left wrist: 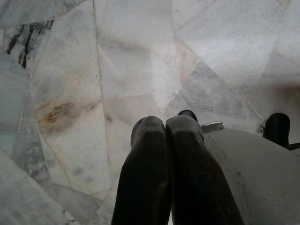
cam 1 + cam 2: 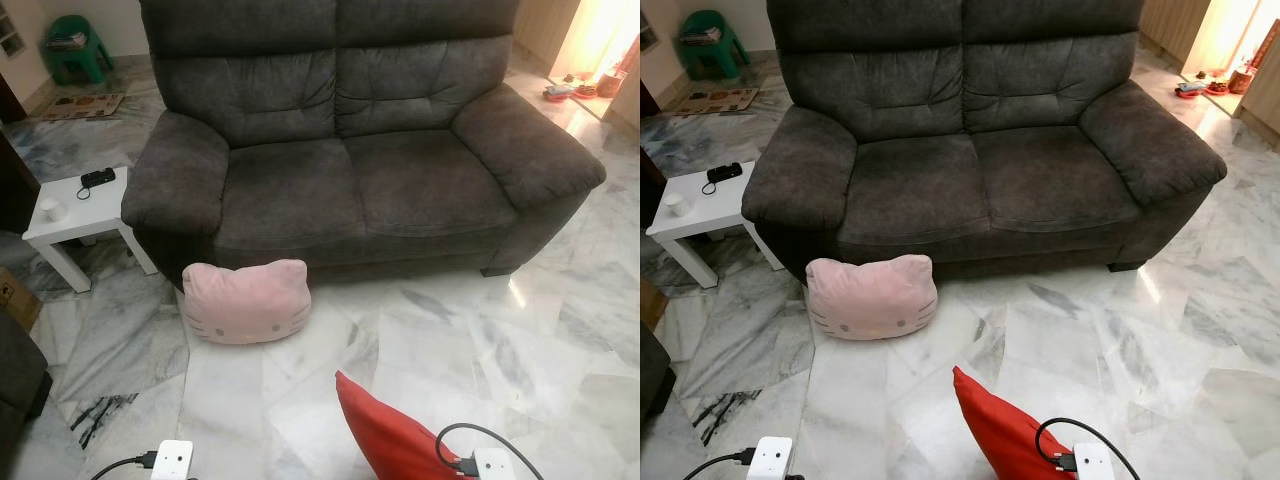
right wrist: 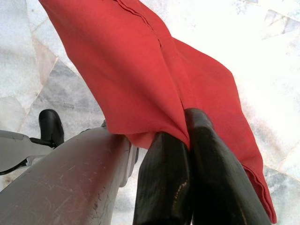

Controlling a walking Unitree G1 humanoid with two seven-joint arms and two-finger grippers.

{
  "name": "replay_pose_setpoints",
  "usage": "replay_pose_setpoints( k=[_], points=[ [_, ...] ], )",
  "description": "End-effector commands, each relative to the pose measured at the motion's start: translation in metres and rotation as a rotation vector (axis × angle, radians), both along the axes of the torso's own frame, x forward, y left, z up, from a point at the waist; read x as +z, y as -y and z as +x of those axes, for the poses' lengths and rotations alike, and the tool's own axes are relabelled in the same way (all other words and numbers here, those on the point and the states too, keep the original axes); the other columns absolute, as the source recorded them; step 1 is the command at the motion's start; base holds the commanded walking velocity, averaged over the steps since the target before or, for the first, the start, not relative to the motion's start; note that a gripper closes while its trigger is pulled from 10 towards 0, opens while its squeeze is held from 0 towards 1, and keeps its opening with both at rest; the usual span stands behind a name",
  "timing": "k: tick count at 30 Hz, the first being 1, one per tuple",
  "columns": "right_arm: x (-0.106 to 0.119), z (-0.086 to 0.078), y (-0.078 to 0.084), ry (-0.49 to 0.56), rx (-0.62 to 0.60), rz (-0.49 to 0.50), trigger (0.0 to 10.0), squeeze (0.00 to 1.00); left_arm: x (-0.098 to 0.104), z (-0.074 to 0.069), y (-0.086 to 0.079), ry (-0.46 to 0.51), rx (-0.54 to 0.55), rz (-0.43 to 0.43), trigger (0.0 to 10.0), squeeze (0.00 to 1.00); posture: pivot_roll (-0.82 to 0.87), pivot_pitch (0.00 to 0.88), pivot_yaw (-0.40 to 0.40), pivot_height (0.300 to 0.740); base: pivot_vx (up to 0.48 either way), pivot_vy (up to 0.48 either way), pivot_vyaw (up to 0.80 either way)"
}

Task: Move the pillow to the sofa from floor

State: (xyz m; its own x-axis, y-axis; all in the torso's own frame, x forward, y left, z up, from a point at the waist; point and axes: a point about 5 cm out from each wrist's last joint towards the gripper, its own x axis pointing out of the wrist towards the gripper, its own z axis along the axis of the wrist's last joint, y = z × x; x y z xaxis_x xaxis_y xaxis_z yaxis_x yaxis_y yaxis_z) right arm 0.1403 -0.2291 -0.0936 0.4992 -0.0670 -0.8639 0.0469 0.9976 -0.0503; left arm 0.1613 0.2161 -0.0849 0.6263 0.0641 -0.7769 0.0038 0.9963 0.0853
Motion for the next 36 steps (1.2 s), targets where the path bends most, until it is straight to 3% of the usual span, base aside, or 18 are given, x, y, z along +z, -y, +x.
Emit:
replay_pose_setpoints(
  k=[1,13,21,31,36],
  points=[
    [0.020,0.028,0.031,0.149,-0.294,0.089,10.0,0.00,-0.002,0.000,0.001,-0.026,0.083,-0.024,10.0,0.00,-0.10,0.162,0.075,0.740,0.000,0.000,0.00],
    [0.020,0.033,0.025,0.148,-0.286,0.107,10.0,0.00,0.000,0.004,-0.003,-0.035,0.076,-0.013,10.0,0.00,-0.10,0.153,0.093,0.740,0.000,0.000,0.00],
    [0.022,0.038,0.021,0.201,-0.296,0.087,10.0,0.00,0.002,0.006,-0.008,-0.023,0.080,-0.003,10.0,0.00,-0.09,0.158,0.102,0.740,0.000,0.000,0.00],
    [0.026,0.036,0.028,0.281,-0.310,0.053,10.0,0.00,0.000,0.000,-0.007,-0.015,0.099,-0.015,10.0,0.00,-0.11,0.187,0.099,0.740,0.000,0.000,0.00],
    [0.025,0.035,0.030,0.258,-0.293,0.056,10.0,0.00,-0.001,-0.001,-0.004,-0.028,0.079,-0.010,10.0,0.00,-0.12,0.184,0.088,0.740,0.000,0.000,0.00]
  ],
)
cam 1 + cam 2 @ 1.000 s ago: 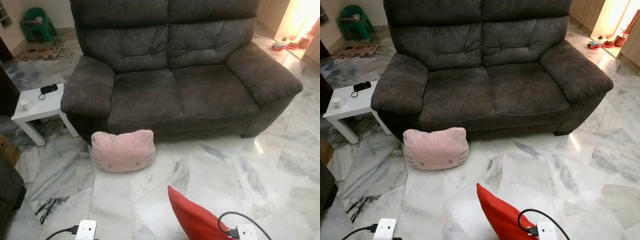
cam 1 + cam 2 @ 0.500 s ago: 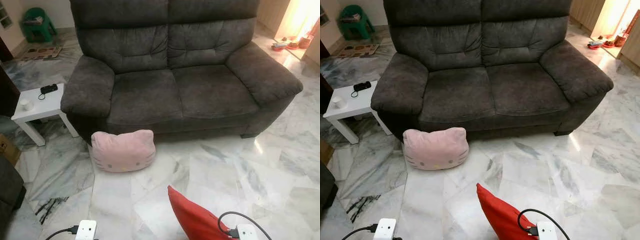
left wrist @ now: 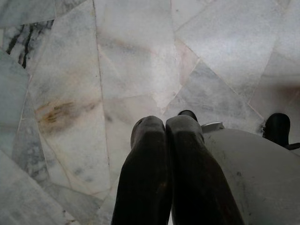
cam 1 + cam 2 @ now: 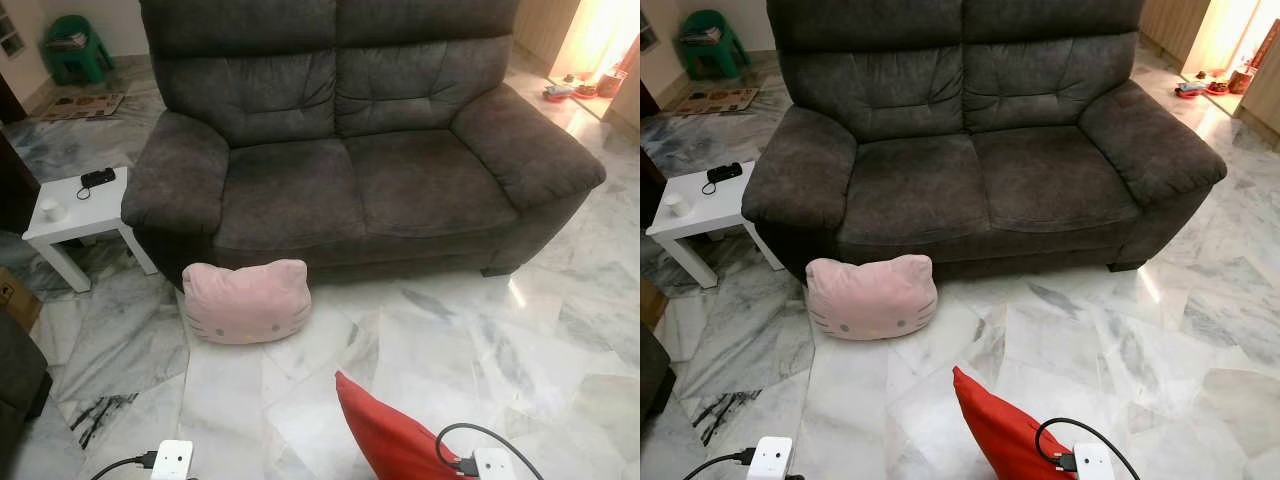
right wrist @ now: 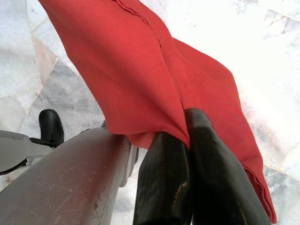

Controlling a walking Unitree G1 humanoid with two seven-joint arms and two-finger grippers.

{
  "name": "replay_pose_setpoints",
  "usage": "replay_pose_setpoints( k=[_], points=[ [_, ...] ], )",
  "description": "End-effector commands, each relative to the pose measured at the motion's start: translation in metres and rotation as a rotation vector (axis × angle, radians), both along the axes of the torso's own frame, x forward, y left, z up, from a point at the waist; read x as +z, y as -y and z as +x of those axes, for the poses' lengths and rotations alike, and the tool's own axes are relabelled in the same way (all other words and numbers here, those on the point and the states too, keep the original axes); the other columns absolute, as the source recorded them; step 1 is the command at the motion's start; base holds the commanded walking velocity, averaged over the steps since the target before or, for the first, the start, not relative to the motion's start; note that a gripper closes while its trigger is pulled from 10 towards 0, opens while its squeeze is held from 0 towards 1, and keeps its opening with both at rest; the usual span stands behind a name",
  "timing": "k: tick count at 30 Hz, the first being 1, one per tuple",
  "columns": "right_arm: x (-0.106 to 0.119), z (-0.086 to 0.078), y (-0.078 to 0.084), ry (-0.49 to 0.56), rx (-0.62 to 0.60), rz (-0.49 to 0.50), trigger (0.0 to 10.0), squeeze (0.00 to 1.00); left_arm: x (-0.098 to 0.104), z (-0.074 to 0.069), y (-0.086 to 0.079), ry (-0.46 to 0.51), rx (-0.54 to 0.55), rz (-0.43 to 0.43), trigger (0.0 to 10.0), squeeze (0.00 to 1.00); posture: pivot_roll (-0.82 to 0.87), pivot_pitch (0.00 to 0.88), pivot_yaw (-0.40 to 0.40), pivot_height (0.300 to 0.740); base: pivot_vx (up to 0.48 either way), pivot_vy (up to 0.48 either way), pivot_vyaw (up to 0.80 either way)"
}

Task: Move the pillow to the sofa from floor

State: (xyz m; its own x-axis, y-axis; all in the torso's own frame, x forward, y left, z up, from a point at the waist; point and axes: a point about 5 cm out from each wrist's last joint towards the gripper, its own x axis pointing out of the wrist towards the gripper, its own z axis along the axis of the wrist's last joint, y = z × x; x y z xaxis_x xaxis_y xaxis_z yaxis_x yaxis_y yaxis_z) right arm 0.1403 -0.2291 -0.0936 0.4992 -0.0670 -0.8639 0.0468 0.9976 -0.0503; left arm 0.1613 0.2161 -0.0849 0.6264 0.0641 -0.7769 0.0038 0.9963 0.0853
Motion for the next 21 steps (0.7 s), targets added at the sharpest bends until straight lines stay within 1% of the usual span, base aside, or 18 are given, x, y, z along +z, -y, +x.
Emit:
replay_pose_setpoints(
  k=[1,3,7,15,21],
  points=[
    [0.024,0.033,0.031,0.229,-0.294,0.057,10.0,0.00,-0.001,0.000,-0.002,-0.025,0.081,-0.013,10.0,0.00,-0.12,0.182,0.084,0.740,0.000,0.000,0.00],
    [0.023,0.031,0.032,0.201,-0.289,0.055,10.0,0.00,-0.001,0.000,-0.001,-0.021,0.083,-0.016,10.0,0.00,-0.12,0.178,0.078,0.740,0.000,0.000,0.00],
    [0.019,0.026,0.034,0.142,-0.326,0.055,10.0,0.00,-0.003,-0.002,0.001,-0.029,0.091,-0.022,10.0,0.00,-0.11,0.170,0.075,0.740,0.000,0.000,0.00],
    [0.018,0.022,0.035,0.116,-0.316,0.057,10.0,0.00,-0.005,-0.005,0.002,-0.047,0.086,-0.027,10.0,0.00,-0.12,0.164,0.074,0.740,0.000,0.000,0.00],
    [0.017,0.020,0.035,0.116,-0.314,0.061,10.0,0.00,-0.005,-0.008,0.002,-0.052,0.077,-0.027,10.0,0.00,-0.12,0.155,0.076,0.740,0.000,0.000,0.00]
  ],
)
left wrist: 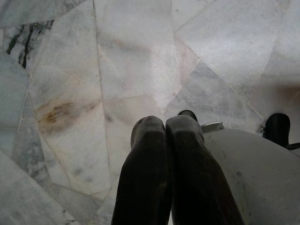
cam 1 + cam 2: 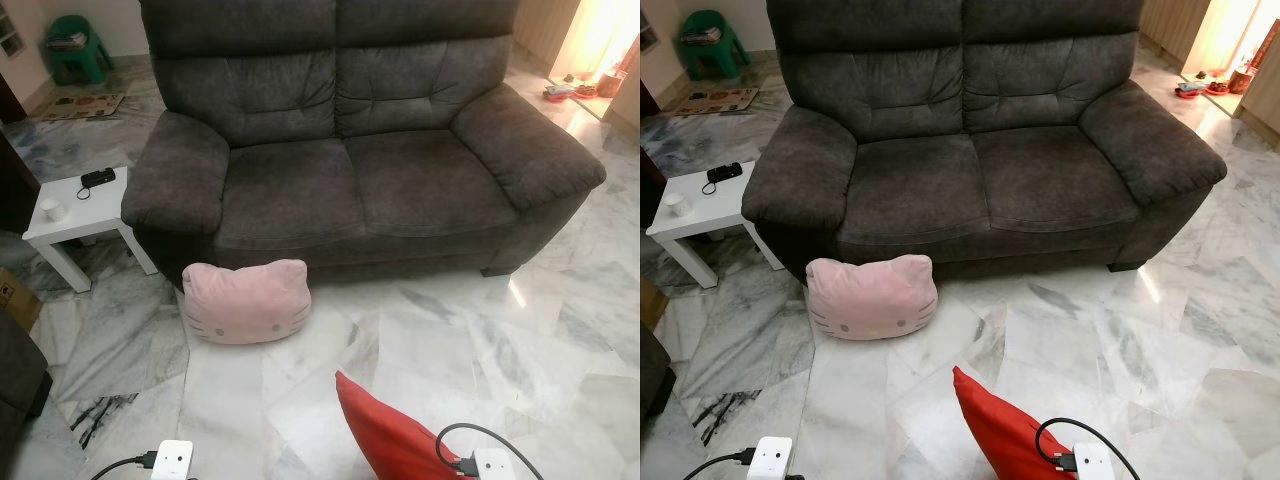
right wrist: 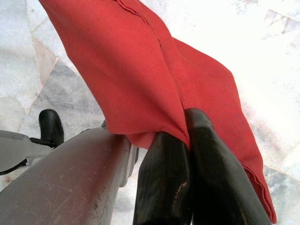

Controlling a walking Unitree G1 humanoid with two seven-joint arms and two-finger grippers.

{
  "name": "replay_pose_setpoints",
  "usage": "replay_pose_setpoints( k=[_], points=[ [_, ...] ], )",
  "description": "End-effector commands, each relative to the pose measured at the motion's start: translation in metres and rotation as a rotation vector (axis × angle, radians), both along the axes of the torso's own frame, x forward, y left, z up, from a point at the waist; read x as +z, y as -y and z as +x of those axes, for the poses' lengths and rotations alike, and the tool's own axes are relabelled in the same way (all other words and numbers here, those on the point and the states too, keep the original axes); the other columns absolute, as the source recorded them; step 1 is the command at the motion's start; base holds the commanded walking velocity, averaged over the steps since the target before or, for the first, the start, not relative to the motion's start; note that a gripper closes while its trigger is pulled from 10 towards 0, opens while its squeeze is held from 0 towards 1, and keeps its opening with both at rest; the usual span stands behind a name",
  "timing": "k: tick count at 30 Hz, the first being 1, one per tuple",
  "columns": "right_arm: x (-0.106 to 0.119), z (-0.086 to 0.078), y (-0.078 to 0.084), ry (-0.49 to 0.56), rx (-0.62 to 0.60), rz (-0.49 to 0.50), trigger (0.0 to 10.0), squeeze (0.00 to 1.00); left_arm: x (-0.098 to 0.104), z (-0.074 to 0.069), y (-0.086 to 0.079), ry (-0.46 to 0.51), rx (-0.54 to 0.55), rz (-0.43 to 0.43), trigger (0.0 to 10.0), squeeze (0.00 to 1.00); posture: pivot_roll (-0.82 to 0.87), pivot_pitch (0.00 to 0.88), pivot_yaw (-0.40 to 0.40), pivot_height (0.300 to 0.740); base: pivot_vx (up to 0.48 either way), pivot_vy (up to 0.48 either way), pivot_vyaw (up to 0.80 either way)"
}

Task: Move the pillow to the sofa from floor

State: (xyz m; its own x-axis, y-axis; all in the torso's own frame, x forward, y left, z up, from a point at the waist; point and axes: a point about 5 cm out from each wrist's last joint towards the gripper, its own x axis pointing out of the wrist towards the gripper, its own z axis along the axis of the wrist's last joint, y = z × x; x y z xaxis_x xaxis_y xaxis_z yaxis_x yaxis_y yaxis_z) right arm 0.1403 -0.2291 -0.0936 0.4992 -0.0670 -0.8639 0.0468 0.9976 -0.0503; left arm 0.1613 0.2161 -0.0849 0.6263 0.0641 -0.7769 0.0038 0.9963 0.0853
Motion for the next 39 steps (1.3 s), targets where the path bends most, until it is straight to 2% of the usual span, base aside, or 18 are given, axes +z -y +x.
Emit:
replay_pose_setpoints(
  k=[1,39],
  points=[
    [0.0170,0.0198,0.0343,0.118,-0.312,0.065,10.0,0.00,-0.0054,-0.0079,0.0020,-0.051,0.077,-0.027,10.0,0.00,-0.12,0.154,0.076,0.740,0.000,0.000,0.00],
    [0.0185,0.0243,0.0319,0.135,-0.299,0.090,10.0,0.00,-0.0042,-0.0054,0.0007,-0.039,0.113,-0.032,10.0,0.00,-0.10,0.175,0.074,0.740,0.000,0.000,0.00]
  ],
)
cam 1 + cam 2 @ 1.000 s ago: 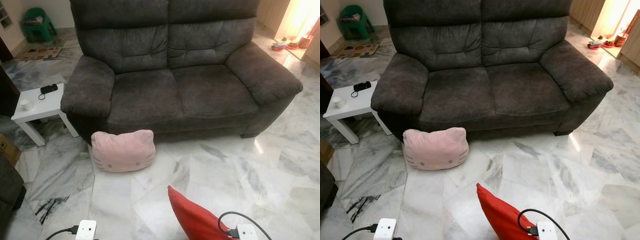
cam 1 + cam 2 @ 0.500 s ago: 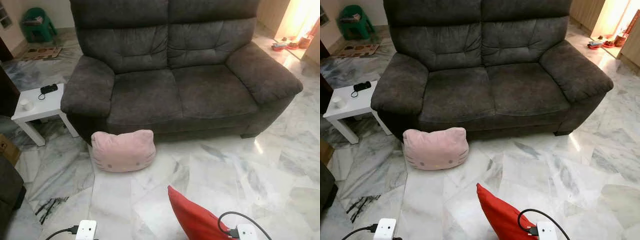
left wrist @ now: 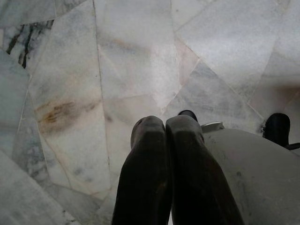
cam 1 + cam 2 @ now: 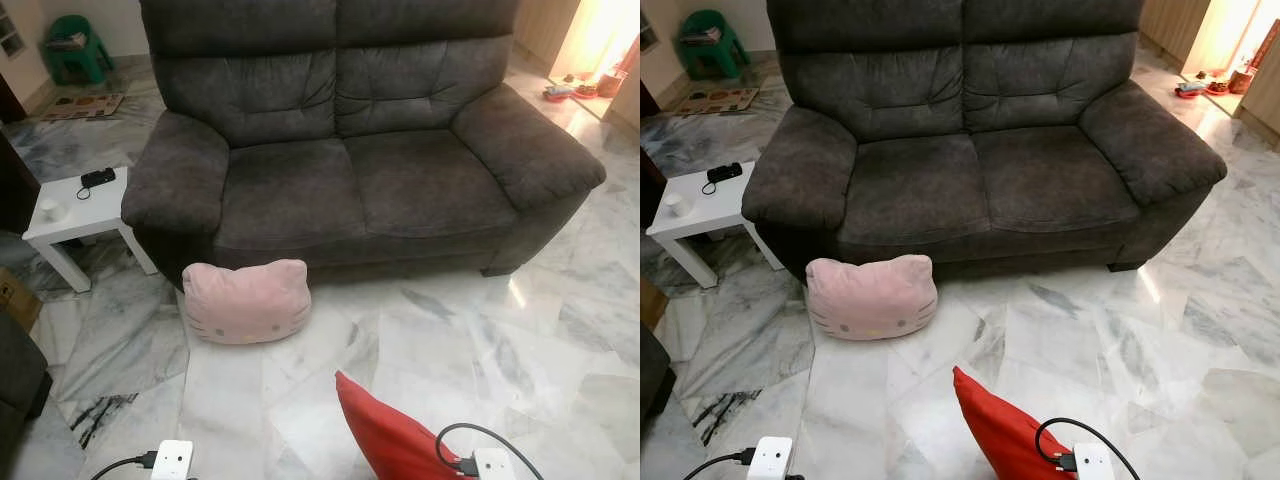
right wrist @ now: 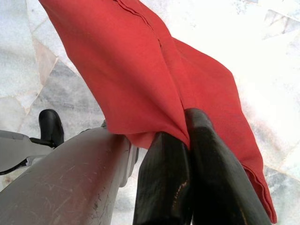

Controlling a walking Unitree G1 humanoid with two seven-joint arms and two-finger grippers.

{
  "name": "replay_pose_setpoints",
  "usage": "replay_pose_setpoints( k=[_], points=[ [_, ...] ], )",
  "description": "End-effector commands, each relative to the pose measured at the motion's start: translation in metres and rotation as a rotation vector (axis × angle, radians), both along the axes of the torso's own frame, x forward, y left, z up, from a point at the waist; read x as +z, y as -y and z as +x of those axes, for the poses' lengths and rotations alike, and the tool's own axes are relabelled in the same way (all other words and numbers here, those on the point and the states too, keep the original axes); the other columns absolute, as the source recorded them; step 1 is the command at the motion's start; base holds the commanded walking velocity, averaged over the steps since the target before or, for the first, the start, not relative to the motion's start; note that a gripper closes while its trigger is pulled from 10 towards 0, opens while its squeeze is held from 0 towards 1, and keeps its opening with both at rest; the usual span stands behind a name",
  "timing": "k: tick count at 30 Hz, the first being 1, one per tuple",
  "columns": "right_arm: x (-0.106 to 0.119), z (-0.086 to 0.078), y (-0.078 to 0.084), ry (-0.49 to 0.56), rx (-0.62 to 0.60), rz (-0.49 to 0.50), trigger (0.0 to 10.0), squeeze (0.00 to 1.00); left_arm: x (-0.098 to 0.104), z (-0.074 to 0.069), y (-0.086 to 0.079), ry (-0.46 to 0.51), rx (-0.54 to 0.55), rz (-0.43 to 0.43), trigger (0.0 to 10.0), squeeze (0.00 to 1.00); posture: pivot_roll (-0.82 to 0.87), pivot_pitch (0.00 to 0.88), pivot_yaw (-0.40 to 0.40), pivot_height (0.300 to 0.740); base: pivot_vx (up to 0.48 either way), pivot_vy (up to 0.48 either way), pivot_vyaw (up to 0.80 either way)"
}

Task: Move the pillow to the sofa from floor

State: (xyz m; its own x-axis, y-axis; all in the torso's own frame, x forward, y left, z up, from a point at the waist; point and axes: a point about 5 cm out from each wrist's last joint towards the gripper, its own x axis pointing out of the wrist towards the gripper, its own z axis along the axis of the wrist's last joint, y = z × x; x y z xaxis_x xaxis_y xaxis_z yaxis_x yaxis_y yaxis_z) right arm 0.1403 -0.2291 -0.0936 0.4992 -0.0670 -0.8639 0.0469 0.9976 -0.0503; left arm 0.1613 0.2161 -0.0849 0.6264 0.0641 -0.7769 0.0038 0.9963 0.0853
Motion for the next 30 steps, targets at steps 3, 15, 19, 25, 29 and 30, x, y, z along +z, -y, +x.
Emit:
replay_pose_setpoints(
  k=[3,15,19,25,29,30],
  points=[
    [0.0185,0.0243,0.0320,0.134,-0.298,0.090,10.0,0.00,-0.0042,-0.0054,0.0007,-0.039,0.115,-0.032,10.0,0.00,-0.10,0.175,0.074,0.740,0.000,0.000,0.00],
    [0.0182,0.0233,0.0321,0.133,-0.294,0.086,10.0,0.00,-0.0046,-0.0065,0.0007,-0.040,0.116,-0.030,10.0,0.00,-0.10,0.160,0.072,0.740,0.000,0.000,0.00],
    [0.0181,0.0221,0.0334,0.139,-0.306,0.082,10.0,0.00,-0.0054,-0.0078,0.0023,-0.040,0.124,-0.029,10.0,0.00,-0.11,0.131,0.064,0.740,0.000,0.000,0.00],
    [0.0195,0.0250,0.0336,0.148,-0.305,0.080,10.0,0.00,-0.0045,-0.0046,0.0044,-0.030,0.125,-0.039,10.0,0.00,-0.12,0.101,0.064,0.740,0.000,0.000,0.00],
    [0.0207,0.0289,0.0322,0.154,-0.301,0.086,10.0,0.00,-0.0026,-0.0003,0.0041,-0.019,0.123,-0.041,10.0,0.00,-0.11,0.112,0.070,0.740,0.000,0.000,0.00],
    [0.0210,0.0296,0.0321,0.156,-0.300,0.087,10.0,0.00,-0.0022,0.0005,0.0039,-0.015,0.124,-0.041,10.0,0.00,-0.10,0.109,0.070,0.740,0.000,0.000,0.00]
  ],
)
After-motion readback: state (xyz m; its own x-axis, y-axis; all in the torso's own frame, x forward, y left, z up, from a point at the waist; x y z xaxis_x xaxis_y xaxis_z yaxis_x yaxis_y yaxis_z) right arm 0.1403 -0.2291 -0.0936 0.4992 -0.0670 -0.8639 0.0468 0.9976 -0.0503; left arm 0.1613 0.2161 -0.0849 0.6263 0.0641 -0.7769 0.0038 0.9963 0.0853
